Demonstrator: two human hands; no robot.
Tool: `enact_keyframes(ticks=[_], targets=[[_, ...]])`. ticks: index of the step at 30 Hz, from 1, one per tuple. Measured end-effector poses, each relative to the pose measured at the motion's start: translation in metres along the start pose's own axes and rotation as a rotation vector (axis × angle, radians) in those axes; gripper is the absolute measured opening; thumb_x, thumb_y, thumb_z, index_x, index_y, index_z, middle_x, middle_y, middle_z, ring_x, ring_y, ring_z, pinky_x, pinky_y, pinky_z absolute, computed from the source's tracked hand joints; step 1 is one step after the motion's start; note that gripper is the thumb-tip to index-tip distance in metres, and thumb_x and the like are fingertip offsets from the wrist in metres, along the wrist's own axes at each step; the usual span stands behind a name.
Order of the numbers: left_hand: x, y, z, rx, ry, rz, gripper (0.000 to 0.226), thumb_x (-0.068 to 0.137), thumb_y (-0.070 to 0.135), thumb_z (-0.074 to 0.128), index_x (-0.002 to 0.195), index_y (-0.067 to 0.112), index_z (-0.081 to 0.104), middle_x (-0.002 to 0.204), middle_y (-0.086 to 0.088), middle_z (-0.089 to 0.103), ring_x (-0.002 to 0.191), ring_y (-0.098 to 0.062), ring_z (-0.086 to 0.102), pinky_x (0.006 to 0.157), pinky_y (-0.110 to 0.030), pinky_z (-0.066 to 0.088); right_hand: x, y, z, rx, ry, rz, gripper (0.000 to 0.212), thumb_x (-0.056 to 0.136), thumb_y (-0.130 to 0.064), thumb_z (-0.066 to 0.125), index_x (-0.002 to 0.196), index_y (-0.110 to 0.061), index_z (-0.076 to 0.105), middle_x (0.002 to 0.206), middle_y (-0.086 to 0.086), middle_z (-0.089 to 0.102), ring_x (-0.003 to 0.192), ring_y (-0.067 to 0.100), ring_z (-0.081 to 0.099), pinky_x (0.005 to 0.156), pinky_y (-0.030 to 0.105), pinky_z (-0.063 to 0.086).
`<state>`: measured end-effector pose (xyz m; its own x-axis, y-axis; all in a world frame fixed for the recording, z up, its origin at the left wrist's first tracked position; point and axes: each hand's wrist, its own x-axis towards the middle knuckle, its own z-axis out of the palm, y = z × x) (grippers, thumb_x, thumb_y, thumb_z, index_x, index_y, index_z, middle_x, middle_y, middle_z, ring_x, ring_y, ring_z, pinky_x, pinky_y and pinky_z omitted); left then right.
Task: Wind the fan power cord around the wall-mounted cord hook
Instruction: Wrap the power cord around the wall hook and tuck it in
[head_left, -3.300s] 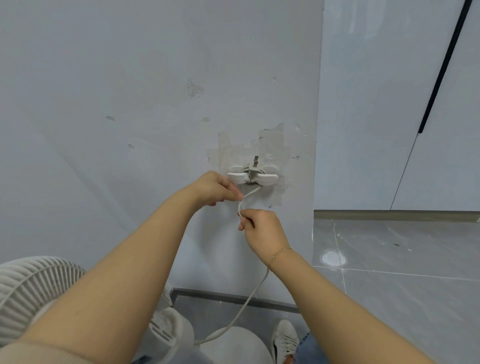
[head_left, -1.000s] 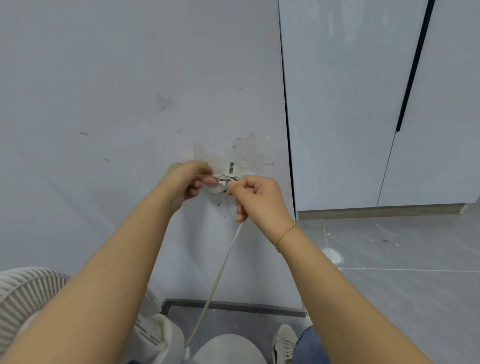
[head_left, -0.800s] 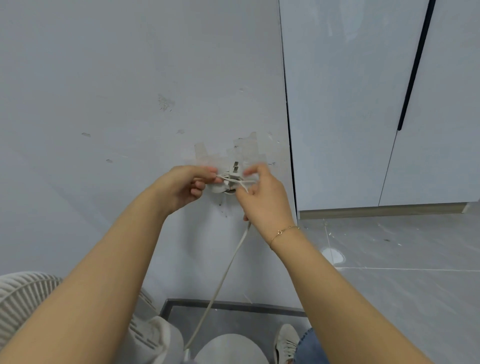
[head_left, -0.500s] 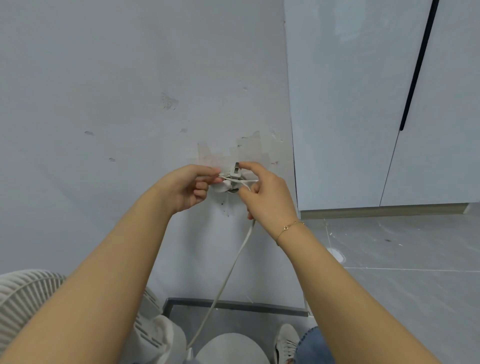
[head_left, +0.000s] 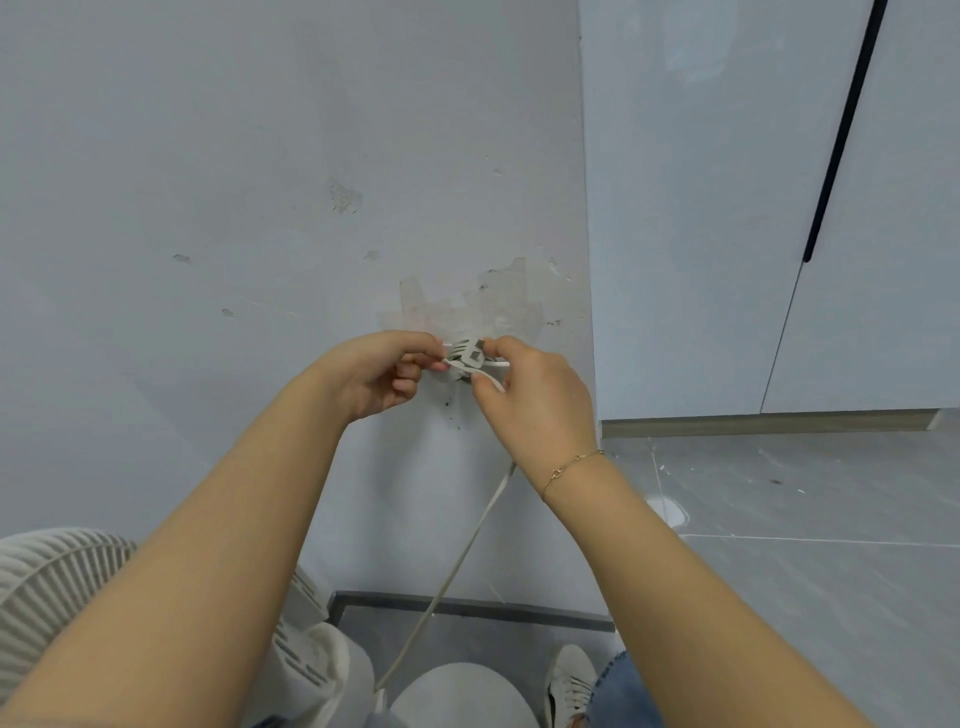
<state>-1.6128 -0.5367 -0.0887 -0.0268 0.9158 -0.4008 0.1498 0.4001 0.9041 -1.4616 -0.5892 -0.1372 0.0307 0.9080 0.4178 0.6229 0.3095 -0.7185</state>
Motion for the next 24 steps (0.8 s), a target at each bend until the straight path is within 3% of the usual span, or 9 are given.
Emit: enact_keyframes(ticks=[2,4,9,15,19,24], targets=[[-0.001,0.0,-0.001,0.033,-0.012,0.006,0.01,0.085,0.004,0.061,0.081,0.014,0.059,0.054,0.001,0.064,0.037,-0.004,0.026,0.035,-0.01,0.024,-0.004,-0.002,0.0,-0.065,0.015,-0.02,0.031,0.091,-0.025,0.052,0.12,-0.022,0.059,0.104,0.005,0.068,0.096,0.026,0.06,0.066,0.029,0.038],[-0.004,0.0,-0.001,0.073,-0.028,0.02,0.008,0.085,0.006,0.062,0.085,0.014,0.061,0.057,0.002,0.065,0.038,-0.004,0.026,0.036,-0.011,0.025,-0.006,-0.003,0.0,-0.116,0.021,-0.033,0.029,0.092,-0.026,0.05,0.119,-0.02,0.059,0.106,0.006,0.067,0.1,0.028,0.059,0.068,0.031,0.039],[-0.007,-0.005,-0.004,0.165,-0.045,0.044,0.012,0.085,0.011,0.063,0.096,0.014,0.065,0.077,-0.001,0.064,0.038,-0.004,0.029,0.039,-0.012,0.026,-0.01,-0.003,0.002,-0.194,-0.008,-0.075,0.029,0.093,-0.024,0.046,0.118,-0.02,0.059,0.095,0.007,0.067,0.091,0.028,0.059,0.061,0.03,0.034],[-0.019,-0.016,0.001,0.109,0.003,0.07,0.028,0.088,0.019,0.063,0.114,0.012,0.066,0.087,0.001,0.067,0.049,-0.003,0.042,0.044,-0.012,0.037,-0.012,-0.008,0.001,-0.187,0.009,-0.069,0.031,0.092,-0.023,0.045,0.121,-0.024,0.058,0.094,0.006,0.067,0.089,0.027,0.059,0.06,0.028,0.033],[-0.048,-0.004,-0.007,0.434,0.089,0.132,0.025,0.089,0.02,0.061,0.114,0.015,0.06,0.097,-0.001,0.073,0.066,-0.009,0.054,0.061,-0.019,0.044,-0.015,-0.011,0.004,-0.189,0.015,-0.019,0.027,0.092,-0.023,0.043,0.113,-0.022,0.06,0.093,0.006,0.065,0.086,0.027,0.059,0.059,0.028,0.032],[-0.098,-0.004,-0.027,0.802,0.216,0.218,0.013,0.089,0.018,0.056,0.1,0.016,0.063,0.091,0.002,0.072,0.069,-0.011,0.061,0.061,-0.022,0.045,-0.019,-0.015,0.006,-0.191,-0.015,0.028,0.024,0.091,-0.018,0.042,0.107,-0.017,0.06,0.091,0.007,0.064,0.083,0.028,0.058,0.057,0.028,0.031]])
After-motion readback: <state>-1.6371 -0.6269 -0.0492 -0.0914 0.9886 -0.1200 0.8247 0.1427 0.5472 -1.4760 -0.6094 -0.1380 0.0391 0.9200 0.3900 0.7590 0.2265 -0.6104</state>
